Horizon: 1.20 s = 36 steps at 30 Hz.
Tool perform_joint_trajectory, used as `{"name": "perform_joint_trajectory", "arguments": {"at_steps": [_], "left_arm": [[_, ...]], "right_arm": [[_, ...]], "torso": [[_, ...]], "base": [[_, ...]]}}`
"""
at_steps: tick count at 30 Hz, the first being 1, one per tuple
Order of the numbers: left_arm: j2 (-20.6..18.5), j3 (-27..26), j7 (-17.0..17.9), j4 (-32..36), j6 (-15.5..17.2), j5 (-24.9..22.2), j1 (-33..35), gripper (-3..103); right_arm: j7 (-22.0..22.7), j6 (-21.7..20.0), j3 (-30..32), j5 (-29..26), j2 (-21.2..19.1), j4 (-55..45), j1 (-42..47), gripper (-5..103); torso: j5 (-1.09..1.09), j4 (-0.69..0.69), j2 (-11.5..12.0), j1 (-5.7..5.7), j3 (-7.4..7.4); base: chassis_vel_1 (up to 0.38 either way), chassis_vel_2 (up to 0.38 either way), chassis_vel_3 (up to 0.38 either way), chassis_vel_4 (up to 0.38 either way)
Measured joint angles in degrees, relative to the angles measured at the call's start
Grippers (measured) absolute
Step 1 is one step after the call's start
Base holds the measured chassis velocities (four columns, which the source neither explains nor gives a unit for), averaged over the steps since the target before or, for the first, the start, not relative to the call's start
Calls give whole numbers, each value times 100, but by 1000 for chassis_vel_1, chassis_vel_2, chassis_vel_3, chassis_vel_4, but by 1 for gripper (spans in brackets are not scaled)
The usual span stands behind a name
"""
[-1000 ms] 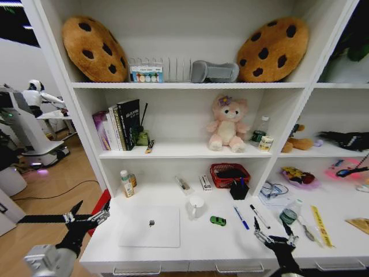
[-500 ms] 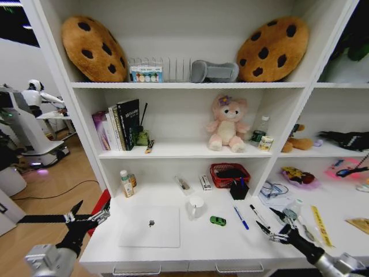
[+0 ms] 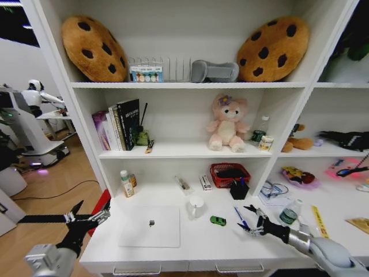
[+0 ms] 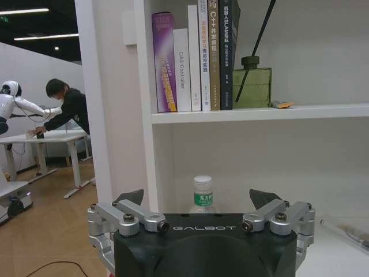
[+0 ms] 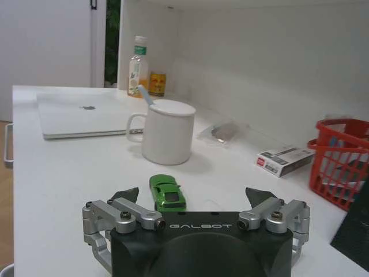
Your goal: Organize the objects on the table.
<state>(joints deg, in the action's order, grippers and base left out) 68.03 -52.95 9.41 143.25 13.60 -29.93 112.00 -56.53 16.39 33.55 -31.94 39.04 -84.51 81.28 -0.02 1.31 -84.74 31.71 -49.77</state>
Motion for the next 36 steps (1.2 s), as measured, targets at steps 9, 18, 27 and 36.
{"name": "perform_joint_trajectory", "arguments": {"at_steps": [9, 18, 27, 36], "left_arm": [[-3, 1, 2, -1, 1, -1, 0, 100], [-3, 1, 5, -1, 2, -1, -1, 100], [-3, 1, 5, -1, 2, -1, -1, 100], [-3, 1, 5, -1, 2, -1, -1, 100]], "right_arm": [[135, -16, -1230, 283, 39, 278, -1169, 100], [162, 32, -2014, 502, 472, 720, -1822, 100], [122, 5, -2028, 572, 568, 826, -1819, 100], [27, 50, -1920, 588, 592, 888, -1722, 82]], "torso": [[0, 0, -1, 0, 0], [1, -1, 0, 0, 0], [1, -1, -1, 0, 0], [0, -1, -2, -1, 2]], "base": [[0, 0, 0, 0], [0, 0, 0, 0], [0, 0, 0, 0], [0, 0, 0, 0]]}}
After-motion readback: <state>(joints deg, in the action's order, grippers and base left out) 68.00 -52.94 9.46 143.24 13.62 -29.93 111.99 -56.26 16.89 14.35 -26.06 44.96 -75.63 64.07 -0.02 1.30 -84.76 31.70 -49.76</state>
